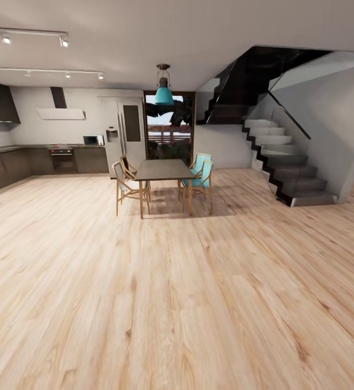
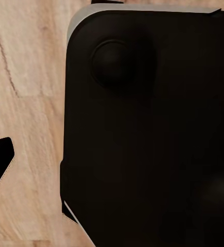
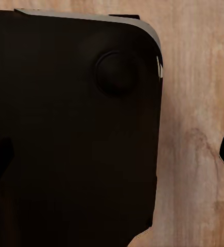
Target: Turn on the radio receiver that's on the table in the living room.
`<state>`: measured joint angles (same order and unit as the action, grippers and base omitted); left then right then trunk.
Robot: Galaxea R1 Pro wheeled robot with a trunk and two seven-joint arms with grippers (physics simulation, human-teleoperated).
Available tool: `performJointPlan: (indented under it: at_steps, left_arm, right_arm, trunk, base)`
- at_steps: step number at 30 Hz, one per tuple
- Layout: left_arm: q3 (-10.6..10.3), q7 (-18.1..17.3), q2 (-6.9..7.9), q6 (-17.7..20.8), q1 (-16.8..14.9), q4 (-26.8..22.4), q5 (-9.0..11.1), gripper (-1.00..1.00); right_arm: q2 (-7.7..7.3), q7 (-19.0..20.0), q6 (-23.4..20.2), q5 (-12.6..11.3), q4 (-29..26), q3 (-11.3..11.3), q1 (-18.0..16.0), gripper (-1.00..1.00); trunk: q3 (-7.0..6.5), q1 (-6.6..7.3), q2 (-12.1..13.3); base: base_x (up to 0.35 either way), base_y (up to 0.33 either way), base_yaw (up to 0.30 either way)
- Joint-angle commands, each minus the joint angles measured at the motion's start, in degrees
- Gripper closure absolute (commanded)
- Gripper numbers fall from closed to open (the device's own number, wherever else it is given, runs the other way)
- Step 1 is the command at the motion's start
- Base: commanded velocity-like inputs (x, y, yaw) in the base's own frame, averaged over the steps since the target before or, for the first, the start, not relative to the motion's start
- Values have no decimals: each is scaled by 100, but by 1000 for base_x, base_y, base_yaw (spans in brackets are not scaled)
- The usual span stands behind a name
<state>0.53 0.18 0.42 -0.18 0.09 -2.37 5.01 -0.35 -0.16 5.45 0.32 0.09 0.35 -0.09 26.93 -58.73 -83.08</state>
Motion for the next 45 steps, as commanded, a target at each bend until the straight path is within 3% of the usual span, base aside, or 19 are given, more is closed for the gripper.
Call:
performJointPlan:
  at_steps: [1,22,45]
  left_arm:
    - [0,0,0,0,0,0,0,-100]
    - [0,0,2,-8,0,0,0,-100]
    - [0,0,2,-8,0,0,0,-100]
  right_arm:
    - [0,0,0,1,0,0,0,-100]
    - [-2,4,2,16,0,0,0,-100]
    - [0,7,7,12,0,0,0,-100]
  trunk:
    - [0,0,0]
    - [0,0,0]
    - [0,0,0]
  base:
    - [324,0,0]
    - [324,0,-5]
    - [324,0,-265]
